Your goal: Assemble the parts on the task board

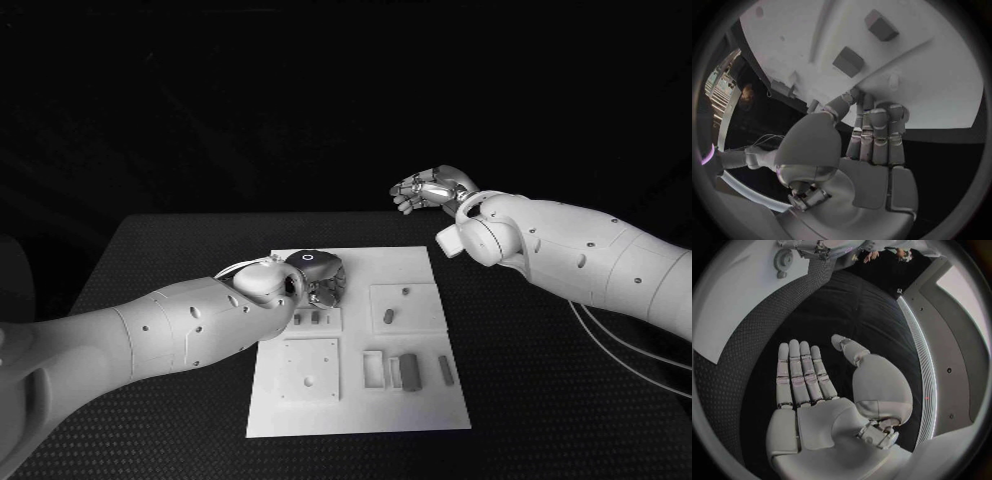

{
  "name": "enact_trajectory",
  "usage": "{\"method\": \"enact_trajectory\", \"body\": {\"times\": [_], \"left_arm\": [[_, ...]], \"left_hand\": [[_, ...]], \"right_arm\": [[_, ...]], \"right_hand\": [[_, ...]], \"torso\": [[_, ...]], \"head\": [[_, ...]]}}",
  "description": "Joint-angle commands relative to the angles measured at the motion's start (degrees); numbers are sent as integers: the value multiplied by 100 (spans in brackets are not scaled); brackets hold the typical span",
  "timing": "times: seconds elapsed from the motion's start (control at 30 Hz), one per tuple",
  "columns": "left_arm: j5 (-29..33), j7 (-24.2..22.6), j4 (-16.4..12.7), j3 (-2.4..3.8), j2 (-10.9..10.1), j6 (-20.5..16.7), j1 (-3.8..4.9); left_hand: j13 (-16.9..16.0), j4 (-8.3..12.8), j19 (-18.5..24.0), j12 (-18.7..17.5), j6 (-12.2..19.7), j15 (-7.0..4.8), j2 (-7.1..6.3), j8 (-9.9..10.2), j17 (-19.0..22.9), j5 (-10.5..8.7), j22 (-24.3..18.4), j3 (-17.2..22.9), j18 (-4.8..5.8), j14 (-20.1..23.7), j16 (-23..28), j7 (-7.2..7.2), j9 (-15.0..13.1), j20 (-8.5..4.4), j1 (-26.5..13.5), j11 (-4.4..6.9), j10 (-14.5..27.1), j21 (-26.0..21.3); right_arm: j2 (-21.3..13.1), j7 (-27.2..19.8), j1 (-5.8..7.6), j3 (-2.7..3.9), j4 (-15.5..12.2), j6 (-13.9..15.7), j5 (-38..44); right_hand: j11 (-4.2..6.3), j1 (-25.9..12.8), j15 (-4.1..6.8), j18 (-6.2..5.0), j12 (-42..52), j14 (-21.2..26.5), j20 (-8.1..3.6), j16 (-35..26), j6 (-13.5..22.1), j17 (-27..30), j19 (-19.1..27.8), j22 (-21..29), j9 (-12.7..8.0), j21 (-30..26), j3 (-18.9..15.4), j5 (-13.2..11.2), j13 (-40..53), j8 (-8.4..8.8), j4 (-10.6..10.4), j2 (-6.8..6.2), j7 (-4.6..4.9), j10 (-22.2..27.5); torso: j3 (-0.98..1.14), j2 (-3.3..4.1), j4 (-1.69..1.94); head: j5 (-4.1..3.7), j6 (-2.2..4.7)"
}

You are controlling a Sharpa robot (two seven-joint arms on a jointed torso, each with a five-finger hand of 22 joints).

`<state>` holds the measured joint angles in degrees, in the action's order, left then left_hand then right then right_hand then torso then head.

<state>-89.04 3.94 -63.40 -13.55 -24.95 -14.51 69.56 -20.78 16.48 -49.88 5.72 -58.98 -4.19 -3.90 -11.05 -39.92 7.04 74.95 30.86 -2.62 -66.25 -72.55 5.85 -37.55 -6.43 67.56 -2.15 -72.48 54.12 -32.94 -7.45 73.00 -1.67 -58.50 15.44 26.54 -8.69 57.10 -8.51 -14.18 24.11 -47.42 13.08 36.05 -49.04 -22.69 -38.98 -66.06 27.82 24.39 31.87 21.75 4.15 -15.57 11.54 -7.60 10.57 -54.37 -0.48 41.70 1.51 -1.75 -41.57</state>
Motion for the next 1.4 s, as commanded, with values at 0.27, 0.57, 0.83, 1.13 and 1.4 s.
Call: {"method": "enact_trajectory", "body": {"times": [0.27, 0.57, 0.83, 1.13, 1.4], "left_arm": [[216, -134, 48, -6, 33, 9, -73], [496, -245, 41, -5, -25, -303, -73], [690, -323, 38, -2, -49, -394, -76], [862, -356, -8, 7, -144, -639, -77], [1006, -387, -91, 72, -217, -618, -76]], "left_hand": [[47, -3, -73, -43, -127, -24, 37, -48, 60, -22, 103, 137, -109, -111, -57, -16, 21, -326, 115, 22, -144, 19], [74, 1, -237, -38, -294, -80, 68, -123, 134, -6, 109, 214, -139, -294, -146, -45, 29, -394, 86, 77, -389, 119], [80, 2, -255, -43, -311, -83, 72, -130, 149, -6, 109, 225, -143, -307, -148, -47, 31, -399, 77, 80, -415, 130], [86, 3, -276, -48, -333, -90, 88, -138, 167, -5, 109, 245, -149, -328, -155, -48, 35, -407, 66, 86, -455, 145], [90, 7, -285, -52, -339, -92, 87, -139, 177, -3, 108, 259, -154, -335, -157, -37, 38, -412, 70, 87, -473, 150]], "right_arm": [[5, -32, 0, 3, -10, -74, 39], [-2, -32, 0, 3, -14, -73, 39], [-8, -32, 0, 3, -21, -72, 39], [-17, -32, 0, 3, -18, -71, 40], [-27, -30, 0, 3, -17, -68, 40]], "right_hand": [[-40, -45, -1, -82, -30, 55, 10, -19, -2, -7, 15, -12, -8, -26, -23, 28, -6, 16, -9, 8, 27, 2], [-40, -47, -1, -82, -30, 55, 10, -19, -2, -8, 14, -14, -8, -28, -23, 28, -6, 16, -11, 9, 27, 2], [-40, -47, -1, -82, -30, 55, 10, -19, -2, -8, 14, -15, -8, -29, -23, 28, -6, 16, -11, 9, 27, 1], [-40, -47, -1, -82, -30, 56, 10, -19, -2, -8, 13, -17, -8, -32, -22, 29, -6, 15, -12, 9, 27, 1], [-40, -46, -1, -82, -30, 56, 9, -20, -2, -9, 13, -19, -8, -34, -22, 29, -5, 15, -12, 9, 27, 1]], "torso": [[-2, -3, -1], [-1, 0, -6], [-5, 1, 1], [-3, -6, 6], [-2, -5, 3]], "head": [[-15, -20], [-25, -18], [-29, -21], [-28, -12], [-18, 4]]}}
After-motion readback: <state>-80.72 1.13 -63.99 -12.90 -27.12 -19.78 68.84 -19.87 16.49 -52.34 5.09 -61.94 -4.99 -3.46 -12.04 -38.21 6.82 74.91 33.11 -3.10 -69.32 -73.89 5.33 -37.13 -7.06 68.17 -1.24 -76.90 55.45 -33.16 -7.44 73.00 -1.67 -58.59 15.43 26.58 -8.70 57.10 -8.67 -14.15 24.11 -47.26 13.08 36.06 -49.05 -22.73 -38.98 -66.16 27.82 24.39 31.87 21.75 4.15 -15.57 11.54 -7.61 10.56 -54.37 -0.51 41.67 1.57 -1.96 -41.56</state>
